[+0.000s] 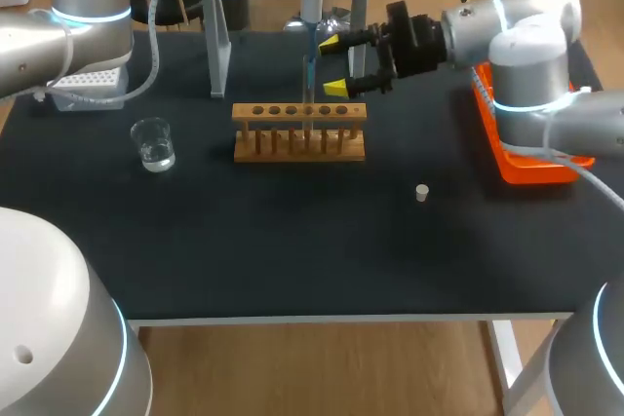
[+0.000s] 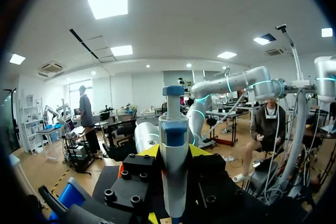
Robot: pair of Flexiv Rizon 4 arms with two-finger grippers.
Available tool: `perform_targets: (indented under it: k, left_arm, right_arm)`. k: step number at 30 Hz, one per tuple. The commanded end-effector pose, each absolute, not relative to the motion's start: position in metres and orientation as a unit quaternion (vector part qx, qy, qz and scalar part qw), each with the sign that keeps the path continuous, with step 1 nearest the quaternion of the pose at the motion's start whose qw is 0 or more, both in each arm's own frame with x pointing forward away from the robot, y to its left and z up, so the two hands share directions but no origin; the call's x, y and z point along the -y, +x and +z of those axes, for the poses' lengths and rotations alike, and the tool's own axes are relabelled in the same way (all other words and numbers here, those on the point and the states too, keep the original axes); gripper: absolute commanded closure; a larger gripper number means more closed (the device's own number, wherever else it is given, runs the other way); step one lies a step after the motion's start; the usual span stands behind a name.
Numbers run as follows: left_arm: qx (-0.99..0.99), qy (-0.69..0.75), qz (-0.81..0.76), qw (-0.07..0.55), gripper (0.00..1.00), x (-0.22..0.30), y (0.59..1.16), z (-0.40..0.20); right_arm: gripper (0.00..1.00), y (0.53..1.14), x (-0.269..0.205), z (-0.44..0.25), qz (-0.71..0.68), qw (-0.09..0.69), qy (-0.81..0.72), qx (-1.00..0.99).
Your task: Invert the test tube, pick up the pipette, mount the tip to pipette, aspirate from beaker and dispense into the tube, eject the tip, return the pipette, and cap with the stopper.
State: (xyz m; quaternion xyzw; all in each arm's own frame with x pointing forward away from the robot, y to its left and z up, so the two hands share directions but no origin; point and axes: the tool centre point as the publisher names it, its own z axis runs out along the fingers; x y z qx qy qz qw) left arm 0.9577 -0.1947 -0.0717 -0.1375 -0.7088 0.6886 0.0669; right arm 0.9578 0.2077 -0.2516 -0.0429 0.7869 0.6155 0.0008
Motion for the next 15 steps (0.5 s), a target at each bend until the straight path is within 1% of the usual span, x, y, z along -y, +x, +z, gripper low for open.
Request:
perform_targets:
  k: [1,15]
  left_arm:
    - [0.709,-0.139,0.688,0.069,1.0,0.194,0.959,-0.071]
    - [0.709,-0.139,0.688,0.069,1.0,0.194,0.959,-0.071]
  right_arm:
    - [0.0,0.963,-0.219,-0.261,0.612,0.001,-0.037,-0.79]
    - [0.0,0.974,-0.238,-0.282,0.575,0.026,-0.035,-0.817]
